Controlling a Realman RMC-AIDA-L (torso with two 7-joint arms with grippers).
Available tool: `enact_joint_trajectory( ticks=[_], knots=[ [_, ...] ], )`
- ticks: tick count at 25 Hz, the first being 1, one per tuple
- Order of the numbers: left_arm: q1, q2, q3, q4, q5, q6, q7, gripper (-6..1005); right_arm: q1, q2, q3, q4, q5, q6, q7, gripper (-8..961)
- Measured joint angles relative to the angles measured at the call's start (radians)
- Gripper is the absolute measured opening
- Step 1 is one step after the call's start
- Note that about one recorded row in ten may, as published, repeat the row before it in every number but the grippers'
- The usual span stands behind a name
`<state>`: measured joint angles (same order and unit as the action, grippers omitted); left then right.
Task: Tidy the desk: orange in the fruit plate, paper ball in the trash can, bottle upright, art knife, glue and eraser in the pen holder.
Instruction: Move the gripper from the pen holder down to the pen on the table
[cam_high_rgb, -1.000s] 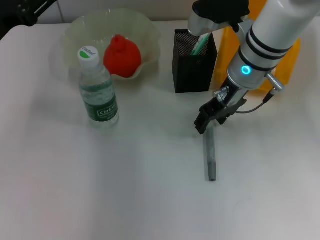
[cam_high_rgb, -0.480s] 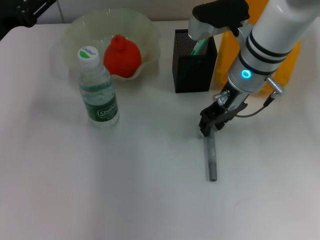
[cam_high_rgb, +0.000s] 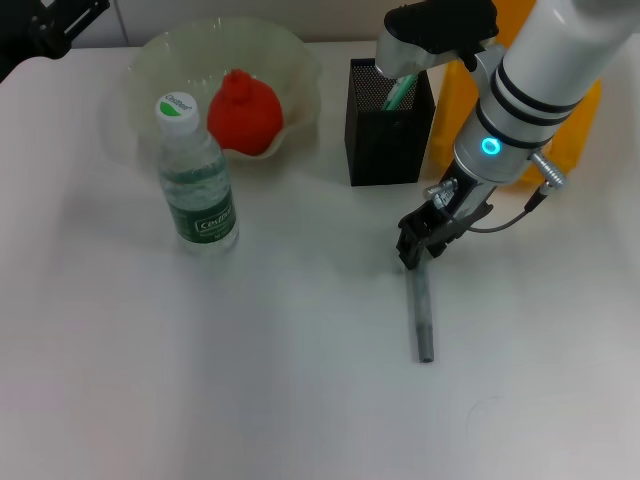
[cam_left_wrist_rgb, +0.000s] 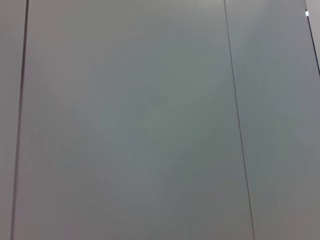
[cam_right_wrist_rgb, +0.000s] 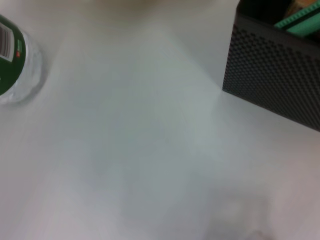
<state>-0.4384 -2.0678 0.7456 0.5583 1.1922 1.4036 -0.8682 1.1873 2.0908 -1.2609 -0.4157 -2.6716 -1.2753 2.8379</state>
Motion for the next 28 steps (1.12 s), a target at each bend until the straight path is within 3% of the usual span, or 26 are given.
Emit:
enact_joint_trajectory(
  ticks=[19, 28],
  knots=[
    [-0.011, -0.002, 0.001, 0.000, -0.013, 0.000, 0.014, 742, -0.011, -0.003, 0.000, 0.008, -0.004, 0.012, -0.008, 312],
    [-0.013, -0.003, 0.002, 0.000, -0.013, 0.000, 0.014, 742, -0.015, -0.005, 0.001, 0.008, -0.003, 0.012, -0.010, 148]
  ],
)
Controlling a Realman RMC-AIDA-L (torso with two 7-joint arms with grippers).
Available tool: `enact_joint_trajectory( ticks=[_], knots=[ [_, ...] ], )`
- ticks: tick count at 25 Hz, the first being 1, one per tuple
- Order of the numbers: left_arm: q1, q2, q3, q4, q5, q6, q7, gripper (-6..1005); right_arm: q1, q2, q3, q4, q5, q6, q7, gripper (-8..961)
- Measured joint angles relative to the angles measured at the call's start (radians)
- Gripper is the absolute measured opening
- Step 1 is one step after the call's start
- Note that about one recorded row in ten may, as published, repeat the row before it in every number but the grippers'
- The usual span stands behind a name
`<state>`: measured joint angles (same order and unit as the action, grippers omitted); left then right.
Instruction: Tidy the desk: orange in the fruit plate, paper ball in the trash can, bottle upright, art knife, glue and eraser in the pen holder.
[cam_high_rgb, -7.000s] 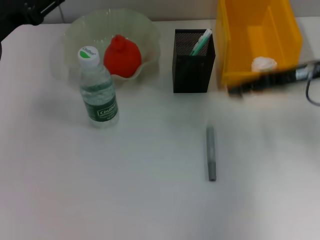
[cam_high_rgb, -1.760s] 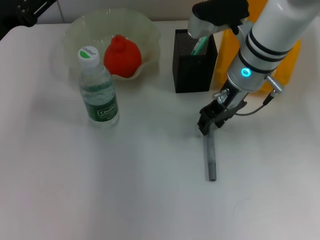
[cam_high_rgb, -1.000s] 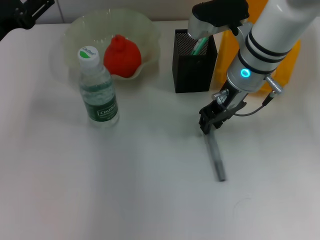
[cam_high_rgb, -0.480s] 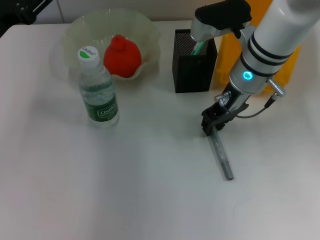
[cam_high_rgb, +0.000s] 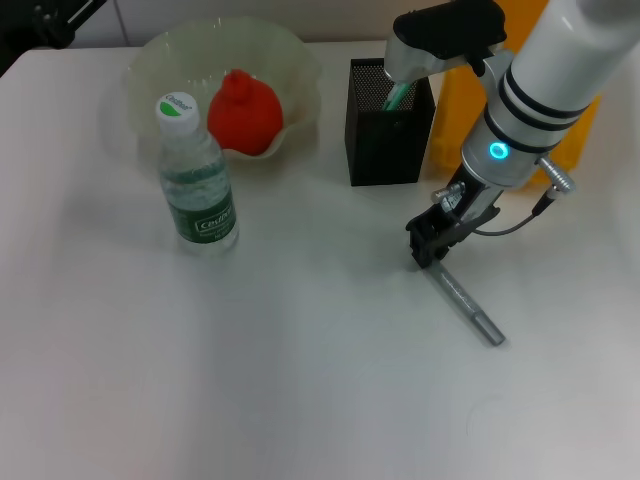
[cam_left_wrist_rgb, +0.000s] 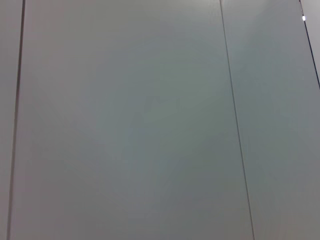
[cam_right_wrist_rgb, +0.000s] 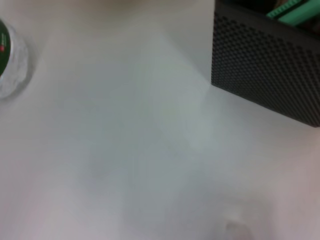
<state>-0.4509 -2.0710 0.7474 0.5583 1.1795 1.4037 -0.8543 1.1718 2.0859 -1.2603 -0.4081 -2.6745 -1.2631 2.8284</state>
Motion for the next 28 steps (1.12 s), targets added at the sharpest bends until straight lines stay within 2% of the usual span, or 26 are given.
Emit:
enact_joint_trajectory(
  ticks=[10, 12, 14, 17, 18, 21, 25, 28],
  knots=[
    [0.001, 0.000, 0.000, -0.009, 0.000, 0.000, 0.000, 742, -0.043, -0.003, 0.011, -0.045, 0.005, -0.014, -0.002, 145],
    [0.002, 0.002, -0.001, -0.012, 0.000, 0.003, 0.000, 742, -0.100, -0.005, 0.025, -0.151, 0.008, -0.057, -0.003, 145],
    [0.004, 0.002, -0.002, -0.012, 0.000, 0.007, 0.000, 742, -0.123, -0.006, 0.039, -0.190, 0.010, -0.074, -0.003, 144],
    [0.005, 0.002, -0.002, -0.011, -0.001, 0.009, 0.000, 742, -0.205, -0.008, 0.122, -0.350, 0.012, -0.160, -0.014, 143],
    [0.005, 0.002, -0.002, -0.011, -0.003, 0.010, 0.000, 742, -0.205, -0.008, 0.122, -0.350, 0.012, -0.160, -0.014, 143],
    [0.003, 0.003, -0.002, -0.010, -0.009, 0.011, 0.000, 742, -0.253, -0.008, 0.213, -0.416, 0.042, -0.210, -0.057, 141],
    [0.002, 0.003, -0.002, -0.009, -0.013, 0.011, 0.004, 742, -0.339, -0.016, 0.367, -0.451, 0.229, -0.239, -0.213, 139],
    [0.000, 0.004, -0.001, -0.010, -0.014, 0.009, 0.014, 742, -0.434, -0.022, 0.485, -0.410, 0.540, -0.198, -0.481, 139]
  ],
)
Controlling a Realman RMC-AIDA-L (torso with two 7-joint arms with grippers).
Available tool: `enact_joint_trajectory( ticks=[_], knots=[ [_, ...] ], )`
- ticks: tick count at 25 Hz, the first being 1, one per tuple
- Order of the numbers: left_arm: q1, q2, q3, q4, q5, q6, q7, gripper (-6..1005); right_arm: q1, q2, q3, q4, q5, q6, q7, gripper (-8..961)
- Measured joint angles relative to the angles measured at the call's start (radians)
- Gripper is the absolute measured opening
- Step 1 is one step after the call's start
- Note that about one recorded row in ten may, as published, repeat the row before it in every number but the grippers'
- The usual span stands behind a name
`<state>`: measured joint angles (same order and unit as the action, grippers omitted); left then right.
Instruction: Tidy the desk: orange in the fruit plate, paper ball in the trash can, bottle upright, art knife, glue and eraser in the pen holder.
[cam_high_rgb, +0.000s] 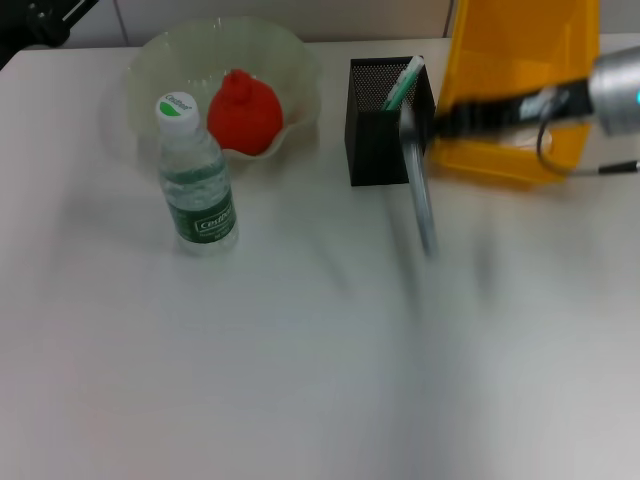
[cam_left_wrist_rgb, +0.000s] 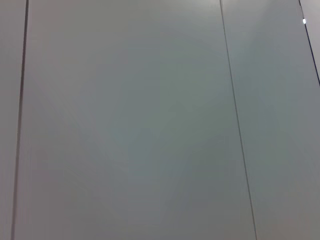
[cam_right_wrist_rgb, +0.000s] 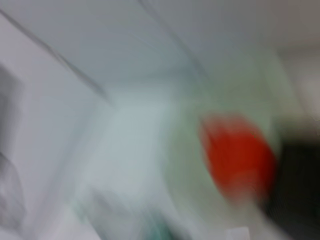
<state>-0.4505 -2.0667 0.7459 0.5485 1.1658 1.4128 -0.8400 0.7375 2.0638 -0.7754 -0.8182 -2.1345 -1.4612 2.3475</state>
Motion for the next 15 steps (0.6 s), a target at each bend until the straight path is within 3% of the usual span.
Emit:
enact_joint_trajectory(
  ticks=[1, 2, 4, 5, 9, 15],
  knots=[
    [-0.001, 0.000, 0.000, 0.001, 0.000, -0.001, 0.001, 742, -0.050, -0.001, 0.044, 0.059, 0.208, 0.035, -0.199, 139],
    [-0.001, 0.000, 0.000, 0.001, -0.001, -0.003, 0.001, 742, -0.050, -0.001, 0.044, 0.059, 0.208, 0.035, -0.199, 138],
    [-0.005, 0.001, -0.001, 0.001, -0.009, -0.004, 0.015, 742, -0.106, 0.004, 0.065, 0.160, 0.494, 0.086, -0.524, 138],
    [-0.005, 0.001, -0.001, 0.001, -0.009, -0.004, 0.015, 742, -0.106, 0.004, 0.065, 0.160, 0.494, 0.086, -0.524, 138],
    [-0.012, 0.000, -0.002, -0.001, -0.015, -0.006, 0.033, 742, -0.094, 0.016, 0.059, 0.334, 0.729, 0.183, -0.961, 138],
    [-0.025, 0.003, -0.002, -0.002, -0.016, -0.018, 0.029, 741, -0.015, 0.015, 0.038, 0.429, 0.763, 0.324, -1.110, 137]
  ],
)
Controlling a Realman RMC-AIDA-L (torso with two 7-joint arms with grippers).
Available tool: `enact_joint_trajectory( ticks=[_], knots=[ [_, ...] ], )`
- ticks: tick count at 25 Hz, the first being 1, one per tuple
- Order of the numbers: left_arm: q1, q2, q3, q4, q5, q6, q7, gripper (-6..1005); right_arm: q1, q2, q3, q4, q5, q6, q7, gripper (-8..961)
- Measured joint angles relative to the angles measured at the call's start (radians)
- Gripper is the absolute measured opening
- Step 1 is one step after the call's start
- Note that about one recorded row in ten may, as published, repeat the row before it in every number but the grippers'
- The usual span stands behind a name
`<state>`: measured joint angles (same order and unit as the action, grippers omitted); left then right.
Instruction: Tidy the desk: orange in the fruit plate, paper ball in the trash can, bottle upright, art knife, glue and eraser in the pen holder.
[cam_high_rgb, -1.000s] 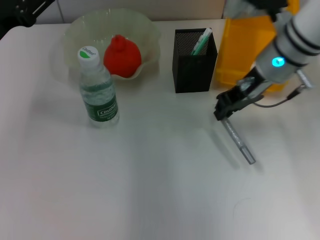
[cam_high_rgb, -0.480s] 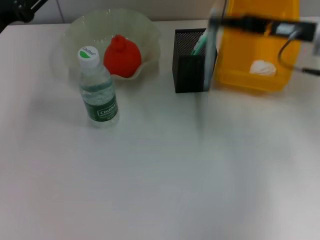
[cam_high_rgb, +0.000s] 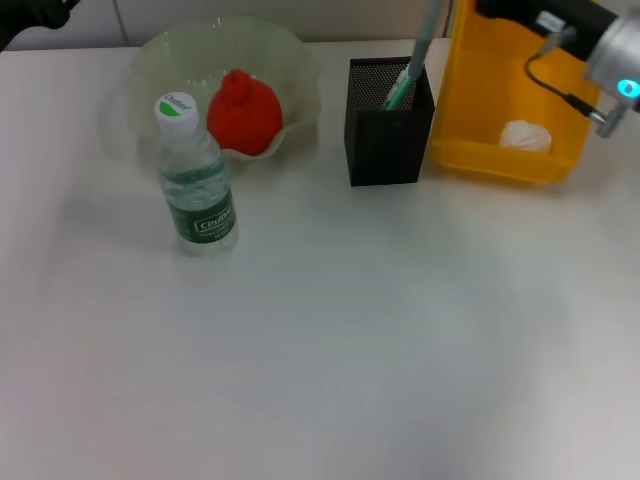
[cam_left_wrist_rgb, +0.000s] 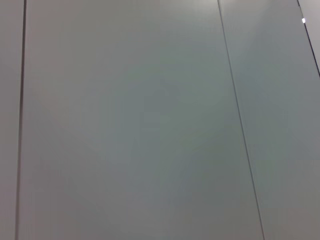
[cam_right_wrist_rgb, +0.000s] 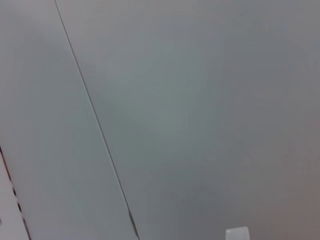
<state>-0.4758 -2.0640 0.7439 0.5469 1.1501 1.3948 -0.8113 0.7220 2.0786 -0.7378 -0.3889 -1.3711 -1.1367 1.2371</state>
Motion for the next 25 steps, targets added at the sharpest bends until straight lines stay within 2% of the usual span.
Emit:
enact_joint_trajectory(
  ticks=[4, 12, 18, 25],
  knots=[
    [-0.006, -0.002, 0.000, -0.001, 0.000, -0.011, 0.003, 742, 0.056, 0.002, -0.065, 0.017, -0.009, 0.111, -0.040, 136],
    [-0.008, -0.004, 0.000, -0.014, -0.004, -0.029, 0.007, 743, 0.102, 0.001, -0.146, 0.042, -0.010, 0.216, -0.043, 135],
    [-0.009, -0.004, 0.000, -0.015, -0.007, -0.034, 0.008, 744, 0.104, 0.005, -0.158, 0.064, -0.003, 0.229, -0.033, 138],
    [-0.012, -0.004, 0.000, -0.015, -0.010, -0.039, -0.002, 745, 0.080, 0.008, -0.150, 0.063, 0.005, 0.181, -0.024, 142]
  ],
)
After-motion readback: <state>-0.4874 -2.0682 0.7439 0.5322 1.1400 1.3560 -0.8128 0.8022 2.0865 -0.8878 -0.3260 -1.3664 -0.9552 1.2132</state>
